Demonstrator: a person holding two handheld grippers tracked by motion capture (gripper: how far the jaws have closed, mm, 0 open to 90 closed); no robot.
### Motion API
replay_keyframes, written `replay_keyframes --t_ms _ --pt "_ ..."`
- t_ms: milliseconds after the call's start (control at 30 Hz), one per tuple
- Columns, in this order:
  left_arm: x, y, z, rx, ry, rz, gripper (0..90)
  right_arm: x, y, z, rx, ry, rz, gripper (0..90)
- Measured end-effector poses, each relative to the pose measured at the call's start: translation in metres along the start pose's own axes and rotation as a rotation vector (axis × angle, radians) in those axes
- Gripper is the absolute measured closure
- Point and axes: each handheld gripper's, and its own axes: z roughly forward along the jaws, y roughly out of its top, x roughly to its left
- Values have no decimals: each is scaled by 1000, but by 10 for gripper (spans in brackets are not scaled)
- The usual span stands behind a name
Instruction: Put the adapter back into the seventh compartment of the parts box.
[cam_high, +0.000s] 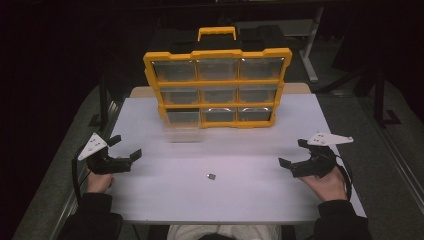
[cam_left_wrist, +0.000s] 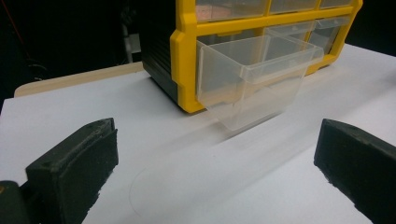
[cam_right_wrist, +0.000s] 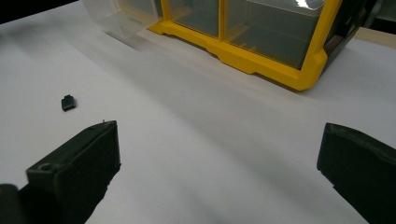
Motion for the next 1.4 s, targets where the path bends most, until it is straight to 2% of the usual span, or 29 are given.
replay_keyframes --t_ms 533,667,933,1033,1400 --pt "-2 -1 0 -2 -5 10 0 4 -3 -1 13 36 6 0" --pt "-3 -1 -1 -1 -4 11 0 7 0 -1 26 36 -25 0" --pt "-3 -2 -3 -4 2 4 0 11 8 -4 23 35 -37 0" --pt "-3 -2 -3 -8 6 4 0 13 12 -4 24 44 -39 0" --pt "-4 -3 -4 -11 10 -1 0 29 27 2 42 76 -94 0"
